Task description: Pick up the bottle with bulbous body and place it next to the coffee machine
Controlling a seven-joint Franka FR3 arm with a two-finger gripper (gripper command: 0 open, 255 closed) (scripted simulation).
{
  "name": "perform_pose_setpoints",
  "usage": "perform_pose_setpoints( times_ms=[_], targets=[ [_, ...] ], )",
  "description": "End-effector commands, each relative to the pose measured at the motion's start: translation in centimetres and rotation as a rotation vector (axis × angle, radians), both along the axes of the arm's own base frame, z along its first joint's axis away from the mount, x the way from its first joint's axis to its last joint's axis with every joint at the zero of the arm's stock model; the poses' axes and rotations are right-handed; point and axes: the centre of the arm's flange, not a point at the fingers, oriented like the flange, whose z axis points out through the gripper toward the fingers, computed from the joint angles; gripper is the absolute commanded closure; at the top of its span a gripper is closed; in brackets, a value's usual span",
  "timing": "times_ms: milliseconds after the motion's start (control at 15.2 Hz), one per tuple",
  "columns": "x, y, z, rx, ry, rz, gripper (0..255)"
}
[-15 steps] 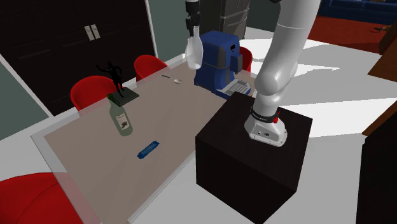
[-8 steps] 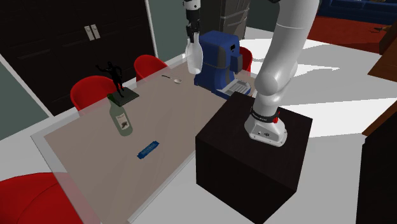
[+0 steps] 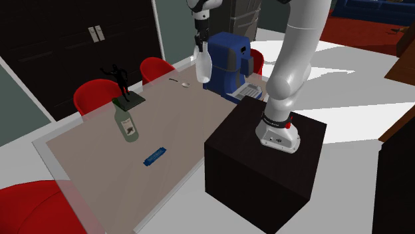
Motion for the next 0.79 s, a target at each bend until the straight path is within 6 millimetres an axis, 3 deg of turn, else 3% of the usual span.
perform_pose_setpoints(
  times_ms=[0, 726],
  targets=[
    [-0.1, 0.0, -1.0, 0.0, -0.001, 0.0, 255],
    [-0.1, 0.0, -6.9, 0.0, -0.001, 0.0, 255]
  ],
)
